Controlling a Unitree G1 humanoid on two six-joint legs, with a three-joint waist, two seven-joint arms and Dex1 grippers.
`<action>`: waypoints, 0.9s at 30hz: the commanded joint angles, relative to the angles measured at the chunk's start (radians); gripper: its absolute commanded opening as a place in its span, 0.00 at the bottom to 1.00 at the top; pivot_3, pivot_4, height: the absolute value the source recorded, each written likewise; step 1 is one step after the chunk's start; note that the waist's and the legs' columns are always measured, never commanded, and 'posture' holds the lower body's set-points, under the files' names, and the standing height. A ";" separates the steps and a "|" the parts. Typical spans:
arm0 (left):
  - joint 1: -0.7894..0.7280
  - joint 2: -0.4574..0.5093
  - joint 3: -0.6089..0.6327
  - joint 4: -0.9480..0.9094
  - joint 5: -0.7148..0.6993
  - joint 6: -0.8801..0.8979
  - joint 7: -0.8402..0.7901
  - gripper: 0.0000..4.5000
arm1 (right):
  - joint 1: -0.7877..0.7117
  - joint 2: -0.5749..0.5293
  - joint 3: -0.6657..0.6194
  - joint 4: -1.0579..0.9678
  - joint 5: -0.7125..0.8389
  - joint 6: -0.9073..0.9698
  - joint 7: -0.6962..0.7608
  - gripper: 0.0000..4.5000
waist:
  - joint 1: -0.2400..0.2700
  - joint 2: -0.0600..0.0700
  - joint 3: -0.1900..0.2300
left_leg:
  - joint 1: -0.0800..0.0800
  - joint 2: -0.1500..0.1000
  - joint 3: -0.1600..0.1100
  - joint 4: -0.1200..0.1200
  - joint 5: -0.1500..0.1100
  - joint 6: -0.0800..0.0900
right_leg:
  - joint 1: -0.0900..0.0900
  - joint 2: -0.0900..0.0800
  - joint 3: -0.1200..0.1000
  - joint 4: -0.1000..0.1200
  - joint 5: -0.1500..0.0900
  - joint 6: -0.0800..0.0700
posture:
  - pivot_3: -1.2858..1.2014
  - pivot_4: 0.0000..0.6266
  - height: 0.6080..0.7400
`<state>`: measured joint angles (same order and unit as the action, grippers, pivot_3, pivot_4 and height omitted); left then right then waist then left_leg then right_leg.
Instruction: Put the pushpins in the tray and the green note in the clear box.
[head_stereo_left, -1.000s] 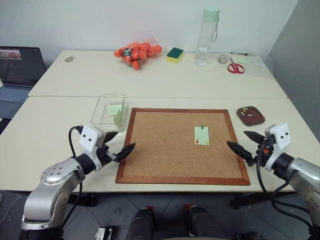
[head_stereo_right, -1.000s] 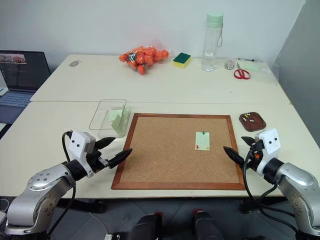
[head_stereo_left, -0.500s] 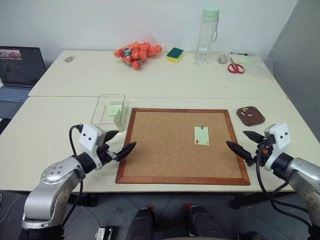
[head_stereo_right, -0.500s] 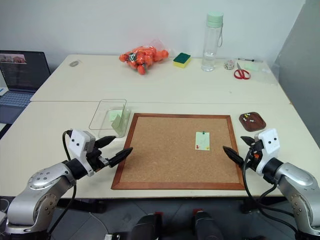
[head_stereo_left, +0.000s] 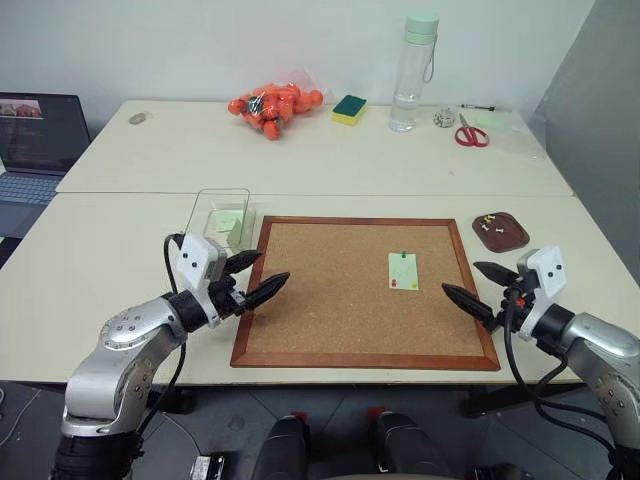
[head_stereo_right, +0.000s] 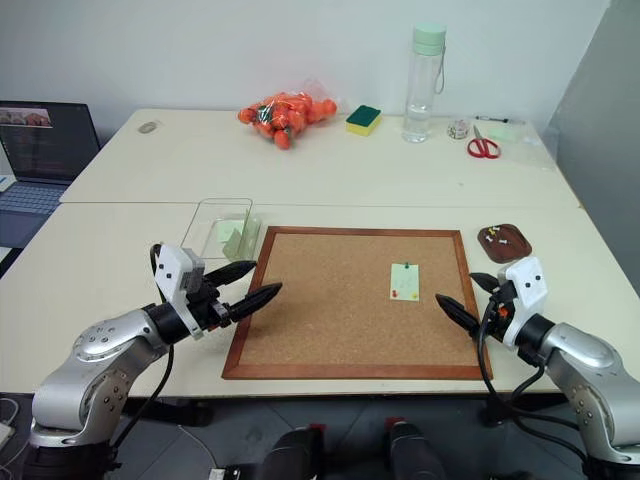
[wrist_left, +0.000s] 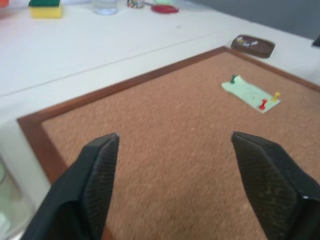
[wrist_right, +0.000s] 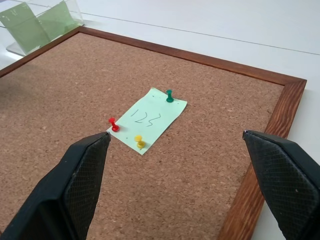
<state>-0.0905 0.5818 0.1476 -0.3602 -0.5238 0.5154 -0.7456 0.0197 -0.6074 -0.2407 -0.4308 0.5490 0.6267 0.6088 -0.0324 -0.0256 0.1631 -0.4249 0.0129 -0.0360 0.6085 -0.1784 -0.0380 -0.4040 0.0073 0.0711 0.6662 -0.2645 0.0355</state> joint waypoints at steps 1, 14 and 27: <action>-0.028 -0.016 -0.049 0.008 0.015 -0.040 -0.024 0.59 | -0.030 0.001 0.018 0.013 -0.021 -0.050 0.016 1.00 | 0.000 0.000 0.000 | 0.000 0.000 0.000 0.000 0.000 0.000 | 0.000 0.000 0.000 0.000 0.000 0.000 | 0.52 0.24 1.00; -0.197 -0.132 -0.293 0.387 0.240 -0.310 -0.106 0.04 | -0.232 0.068 0.216 0.180 -0.149 -0.155 0.025 1.00 | 0.001 0.000 0.000 | 0.000 0.000 -0.001 0.001 0.000 0.000 | 0.000 0.001 0.000 0.000 0.000 0.000 | 0.52 0.24 1.00; -0.265 -0.202 -0.396 0.601 0.381 -0.334 -0.115 0.00 | -0.350 0.182 0.285 0.343 -0.258 -0.233 -0.020 1.00 | 0.001 0.001 -0.001 | 0.000 -0.001 -0.001 0.001 0.000 0.000 | 0.000 0.001 0.000 0.003 0.002 -0.003 | 0.52 0.24 1.00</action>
<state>-0.3681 0.3790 -0.1988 0.1899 -0.1903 0.1637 -0.8561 -0.3019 -0.4373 0.0388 -0.0963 0.3101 0.4253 0.5996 -0.0319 -0.0247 0.1620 -0.4245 0.0111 -0.0367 0.6097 -0.1784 -0.0380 -0.4041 0.0074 0.0712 0.6712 -0.2623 0.0327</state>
